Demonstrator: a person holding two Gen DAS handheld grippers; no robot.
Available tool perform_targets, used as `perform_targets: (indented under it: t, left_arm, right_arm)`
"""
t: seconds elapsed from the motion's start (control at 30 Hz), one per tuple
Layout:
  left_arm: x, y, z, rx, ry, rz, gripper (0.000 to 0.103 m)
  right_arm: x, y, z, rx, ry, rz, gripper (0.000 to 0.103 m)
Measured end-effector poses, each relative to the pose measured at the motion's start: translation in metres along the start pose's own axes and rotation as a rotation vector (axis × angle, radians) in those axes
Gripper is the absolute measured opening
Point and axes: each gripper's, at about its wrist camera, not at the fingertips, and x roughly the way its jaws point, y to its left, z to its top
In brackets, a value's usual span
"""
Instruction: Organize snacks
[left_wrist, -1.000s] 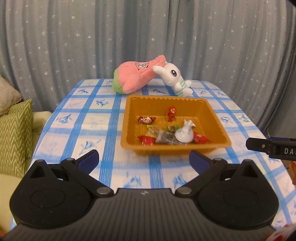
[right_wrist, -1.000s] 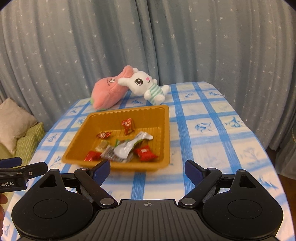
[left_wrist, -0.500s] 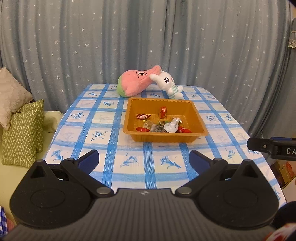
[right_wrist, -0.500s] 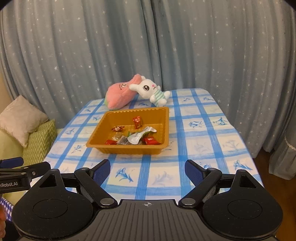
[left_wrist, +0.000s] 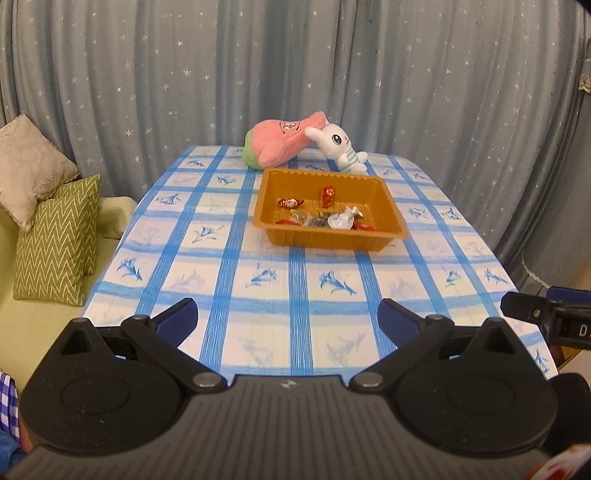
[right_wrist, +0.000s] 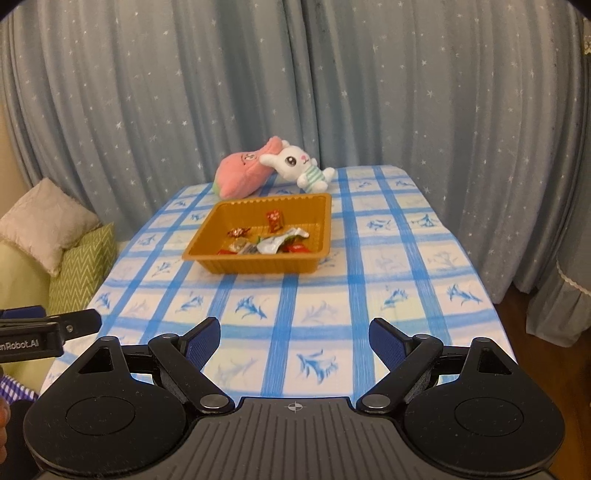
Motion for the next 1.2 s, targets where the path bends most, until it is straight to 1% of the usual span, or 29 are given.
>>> perform_targets:
  t: [0.37, 0.77, 1.2]
  left_arm:
    - [-0.01, -0.006, -0.022, 0.013, 0.025, -0.009, 0.103]
    - [-0.012, -0.005, -0.025, 0.007, 0.019, -0.009, 0.103]
    - [-0.012, -0.004, -0.024, 0.007, 0.019, -0.008, 0.103]
  right_arm:
    - [-0.015, 0.008, -0.022, -0.032, 0.014, -0.013, 0.087]
    - [-0.013, 0.016, -0.025, -0.044, 0.022, 0.002, 0.087]
    - [-0.013, 0.016, -0.025, -0.044, 0.023, 0.002, 0.087]
